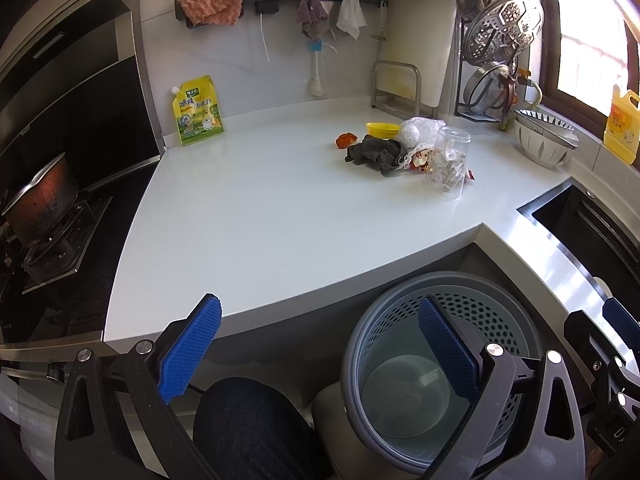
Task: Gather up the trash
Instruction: 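Reach the right tool to the clear plastic cup and close on it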
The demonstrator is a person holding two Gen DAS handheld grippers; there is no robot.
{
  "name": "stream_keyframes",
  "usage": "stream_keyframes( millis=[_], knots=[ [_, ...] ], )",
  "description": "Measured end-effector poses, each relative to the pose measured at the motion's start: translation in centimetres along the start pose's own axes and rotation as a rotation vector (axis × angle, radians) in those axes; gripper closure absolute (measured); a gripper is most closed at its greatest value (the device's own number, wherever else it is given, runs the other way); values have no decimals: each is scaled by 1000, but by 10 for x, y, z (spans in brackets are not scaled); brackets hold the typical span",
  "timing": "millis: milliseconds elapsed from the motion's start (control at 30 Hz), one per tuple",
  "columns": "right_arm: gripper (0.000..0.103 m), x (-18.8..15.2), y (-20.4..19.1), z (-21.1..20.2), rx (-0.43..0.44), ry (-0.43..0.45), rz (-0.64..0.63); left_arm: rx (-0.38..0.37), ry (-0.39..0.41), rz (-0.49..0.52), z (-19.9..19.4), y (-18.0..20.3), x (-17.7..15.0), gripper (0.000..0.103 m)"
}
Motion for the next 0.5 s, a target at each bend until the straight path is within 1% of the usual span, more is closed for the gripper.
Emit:
stream_keyframes(
  millis=[167, 267, 333, 500],
  knots=[
    [18, -3, 9, 23, -9, -32, -7, -6, -12, 1, 18, -1, 3, 6],
    [18, 1, 17, 40, -4, -47, 6, 8, -1, -4, 33, -5, 13, 6],
    [18, 8, 21, 54, -5, -51, 4, 7, 3, -7, 45, -6, 21, 6],
    [18, 36, 25, 91, 0, -49, -19, -22, 13, -23, 81, -2, 46, 6]
  ],
)
Point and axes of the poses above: each gripper's, at about its wrist camera, not at the fingertips, and z roughly the way its jaws point, y to its right, x to its top, the point moved 10 cm from there along z, roughly the way its jaws point, and after that the axes turned 7 degrees about y, right-handed, at the moved point
